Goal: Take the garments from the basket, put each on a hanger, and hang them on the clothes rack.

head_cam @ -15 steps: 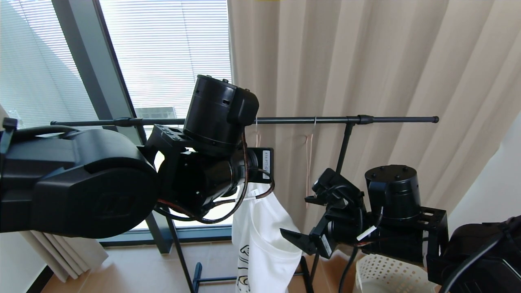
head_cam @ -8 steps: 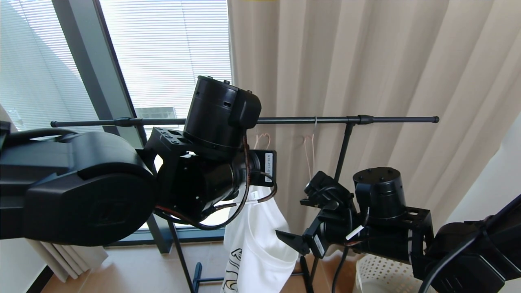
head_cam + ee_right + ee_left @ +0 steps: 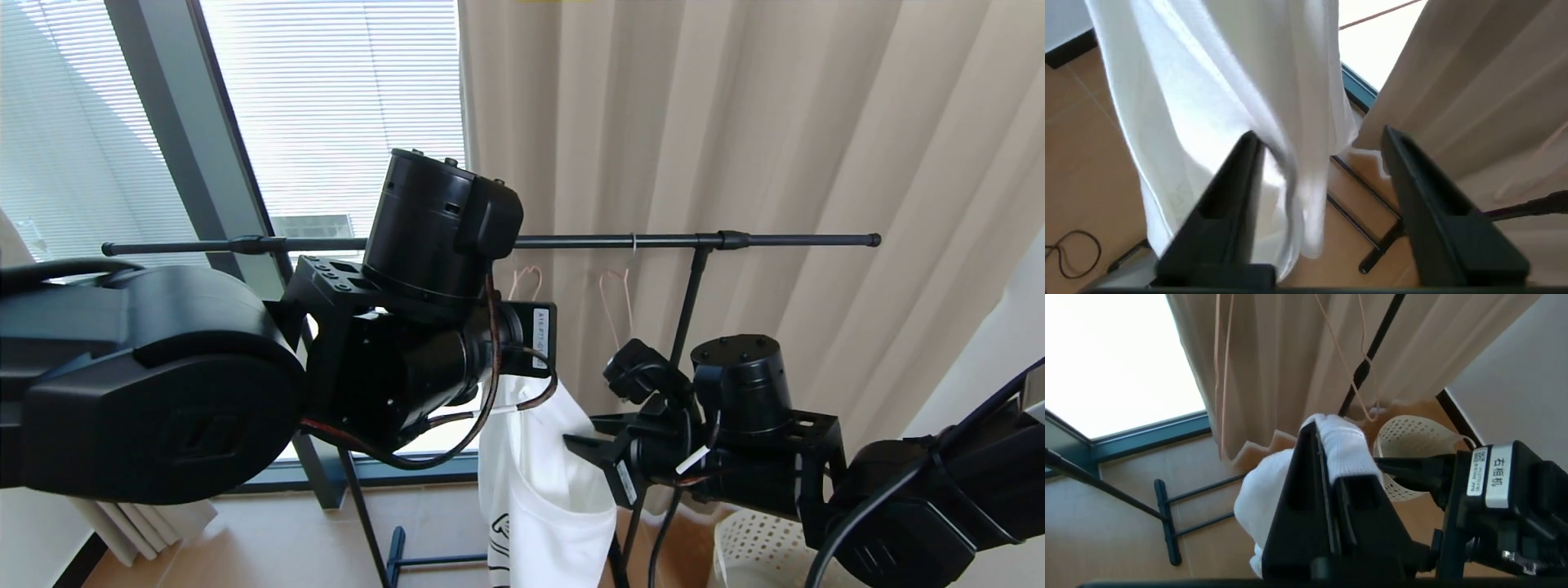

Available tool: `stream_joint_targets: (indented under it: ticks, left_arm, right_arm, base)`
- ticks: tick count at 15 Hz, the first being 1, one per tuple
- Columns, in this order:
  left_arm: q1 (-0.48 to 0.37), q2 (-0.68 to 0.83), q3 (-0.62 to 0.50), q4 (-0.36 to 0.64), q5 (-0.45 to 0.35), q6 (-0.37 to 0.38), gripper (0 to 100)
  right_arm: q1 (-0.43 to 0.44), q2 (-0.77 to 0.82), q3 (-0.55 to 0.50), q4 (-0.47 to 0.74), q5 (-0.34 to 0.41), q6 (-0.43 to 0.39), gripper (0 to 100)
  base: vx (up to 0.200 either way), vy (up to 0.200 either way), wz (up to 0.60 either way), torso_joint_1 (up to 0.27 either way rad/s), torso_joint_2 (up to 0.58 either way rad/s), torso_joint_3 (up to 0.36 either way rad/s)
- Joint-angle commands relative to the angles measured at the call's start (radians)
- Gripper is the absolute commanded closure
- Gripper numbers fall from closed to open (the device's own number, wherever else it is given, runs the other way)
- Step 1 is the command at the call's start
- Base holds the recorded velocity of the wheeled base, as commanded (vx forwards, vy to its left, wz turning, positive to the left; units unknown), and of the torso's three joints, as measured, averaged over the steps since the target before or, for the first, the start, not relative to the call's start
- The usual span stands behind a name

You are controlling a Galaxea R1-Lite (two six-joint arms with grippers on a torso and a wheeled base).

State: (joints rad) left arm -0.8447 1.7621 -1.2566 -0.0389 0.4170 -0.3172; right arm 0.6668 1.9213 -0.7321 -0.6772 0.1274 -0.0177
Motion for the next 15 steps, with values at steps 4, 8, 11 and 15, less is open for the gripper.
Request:
stream_joint_targets:
  ticks: [4,8,11,15]
  left_arm:
    - [0.019,-0.009,0.009,0.005,-0.006,0.023,100]
    - [0.104,-0.004,0.046,0.008,-0.011,0.135,100]
    - [0.107,-0.004,0.075,0.008,-0.011,0.172,100]
    - [0.107,-0.003,0.083,0.007,-0.011,0.173,100]
  right_arm:
    - [-0.062,-0.018,-0.038,0.002,-0.066,0.005,100]
    - [-0.073,-0.099,-0.076,0.011,-0.247,-0.013,100]
    - [-0.064,-0.116,-0.087,0.005,-0.433,-0.065,100]
    - [0.0,-0.123,-0.102,0.001,-0.615,-0.099,100]
  base:
    - [0.0,0.0,0.0,0.0,0.0,0.0]
    - [0.0,0.0,0.0,0.0,0.0,0.0]
    - [0.0,0.0,0.0,0.0,0.0,0.0]
    - [0.0,0.0,0.0,0.0,0.0,0.0]
